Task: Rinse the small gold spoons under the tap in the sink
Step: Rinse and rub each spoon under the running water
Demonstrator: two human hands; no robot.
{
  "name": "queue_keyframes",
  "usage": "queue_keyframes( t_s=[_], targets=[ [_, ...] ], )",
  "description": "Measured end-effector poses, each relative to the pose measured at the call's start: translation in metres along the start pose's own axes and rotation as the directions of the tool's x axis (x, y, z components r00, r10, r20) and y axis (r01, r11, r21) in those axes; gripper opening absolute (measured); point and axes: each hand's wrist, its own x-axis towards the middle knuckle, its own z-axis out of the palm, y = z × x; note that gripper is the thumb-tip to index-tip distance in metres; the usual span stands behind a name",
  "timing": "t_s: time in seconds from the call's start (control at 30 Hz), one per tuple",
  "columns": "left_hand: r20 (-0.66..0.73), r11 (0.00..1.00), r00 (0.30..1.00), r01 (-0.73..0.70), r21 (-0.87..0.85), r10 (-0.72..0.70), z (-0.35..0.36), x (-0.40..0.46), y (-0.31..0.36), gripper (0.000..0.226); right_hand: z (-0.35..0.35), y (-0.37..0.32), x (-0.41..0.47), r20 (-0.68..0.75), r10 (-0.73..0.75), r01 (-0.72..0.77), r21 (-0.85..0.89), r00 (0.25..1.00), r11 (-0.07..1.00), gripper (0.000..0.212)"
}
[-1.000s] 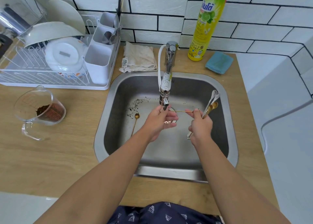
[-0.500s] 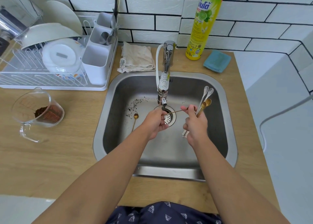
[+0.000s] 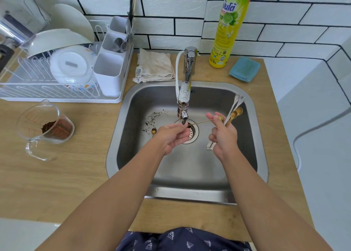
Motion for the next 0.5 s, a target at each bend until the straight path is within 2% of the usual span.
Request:
queue_keyframes(
  t_s=[0.03,0.13,0.3,0.4,0.5],
  targets=[
    [-0.017,0.997,0.999,-0.028,0.069,0.03,-0.001,-0.001,0.001,0.032,0.002,0.001,0.0,0.002,0.002,-0.002,0.002,1.0,1.0,0.003],
    [0.003,0.976,0.997,-0.079,0.202,0.08,-0.006,-0.007,0.001,0.025,0.007,0.007,-0.002,-0.007,0.018,-0.018,-0.039,1.0,0.999,0.015],
    [0.034,0.993,0.997,-0.078,0.091,0.075,-0.02,-0.019,-0.002,0.006,0.025,0.032,-0.02,0.075,0.162,-0.149,-0.151,0.984,0.977,0.004],
    [-0.01,0.994,0.996,-0.09,0.07,0.09,-0.031,-0.026,-0.006,0.006,0.033,0.048,-0.034,0.135,0.225,-0.194,-0.208,0.965,0.959,0.002],
    [-0.016,0.994,0.995,-0.097,0.05,0.098,-0.039,-0.035,-0.015,0.008,0.035,0.048,-0.035,0.132,0.213,-0.182,-0.214,0.968,0.96,0.006]
  ],
)
